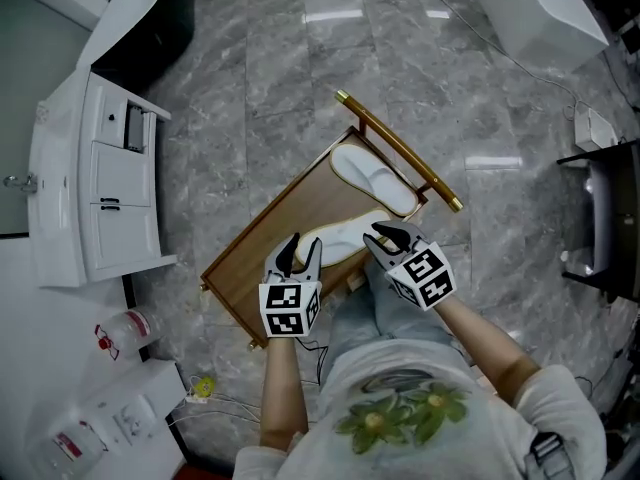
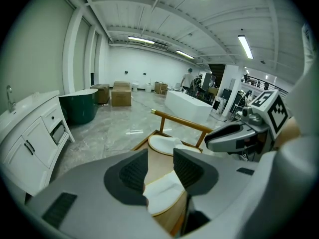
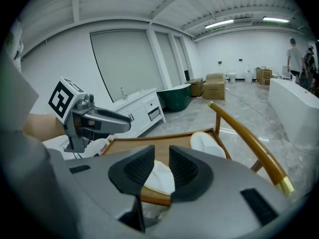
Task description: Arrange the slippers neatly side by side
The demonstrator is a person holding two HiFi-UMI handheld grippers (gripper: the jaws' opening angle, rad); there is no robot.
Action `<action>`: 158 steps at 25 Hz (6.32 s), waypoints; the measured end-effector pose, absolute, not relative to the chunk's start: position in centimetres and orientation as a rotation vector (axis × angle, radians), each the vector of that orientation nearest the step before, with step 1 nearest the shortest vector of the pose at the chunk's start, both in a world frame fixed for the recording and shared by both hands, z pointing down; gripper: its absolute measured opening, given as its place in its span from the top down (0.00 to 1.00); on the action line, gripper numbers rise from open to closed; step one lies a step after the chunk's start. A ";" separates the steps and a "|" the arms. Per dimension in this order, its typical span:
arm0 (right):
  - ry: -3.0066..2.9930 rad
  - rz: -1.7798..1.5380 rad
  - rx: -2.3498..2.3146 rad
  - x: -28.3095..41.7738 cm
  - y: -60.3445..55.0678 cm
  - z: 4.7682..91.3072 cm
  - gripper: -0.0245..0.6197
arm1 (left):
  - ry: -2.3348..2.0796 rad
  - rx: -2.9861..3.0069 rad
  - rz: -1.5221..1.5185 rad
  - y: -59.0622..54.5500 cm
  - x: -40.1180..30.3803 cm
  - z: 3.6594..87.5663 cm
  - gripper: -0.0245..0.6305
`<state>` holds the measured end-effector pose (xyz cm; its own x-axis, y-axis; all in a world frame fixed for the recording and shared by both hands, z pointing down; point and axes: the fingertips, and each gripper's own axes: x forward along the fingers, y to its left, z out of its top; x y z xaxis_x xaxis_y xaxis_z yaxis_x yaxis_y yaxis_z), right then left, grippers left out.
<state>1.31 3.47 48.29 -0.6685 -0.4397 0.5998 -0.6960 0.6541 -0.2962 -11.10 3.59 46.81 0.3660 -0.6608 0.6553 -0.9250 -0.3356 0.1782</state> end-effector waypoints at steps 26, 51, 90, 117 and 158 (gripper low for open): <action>-2.363 0.668 0.612 -2.4 5.2 51.8 0.77 | -1.410 1.955 0.706 7.1 -12.8 50.9 0.94; -2.237 0.346 0.114 -6.6 6.9 59.8 0.65 | -1.357 1.859 0.712 9.1 -12.9 56.6 0.94; -2.175 0.150 0.108 -8.4 6.6 63.3 0.92 | -1.322 1.851 0.741 9.6 -13.1 58.4 0.94; -2.173 0.568 0.632 -6.8 1.1 61.5 0.91 | -1.357 1.833 0.672 7.6 -13.7 58.2 0.94; -2.044 0.887 0.988 -3.3 -4.4 63.8 0.80 | -1.323 1.821 0.670 6.5 -12.4 59.0 0.94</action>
<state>-3.35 -4.41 63.77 -0.4727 -0.3633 0.8028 -0.8346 0.4770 -0.2755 -12.41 6.53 58.99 0.3212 -0.5401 0.7779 -0.9467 -0.1618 0.2785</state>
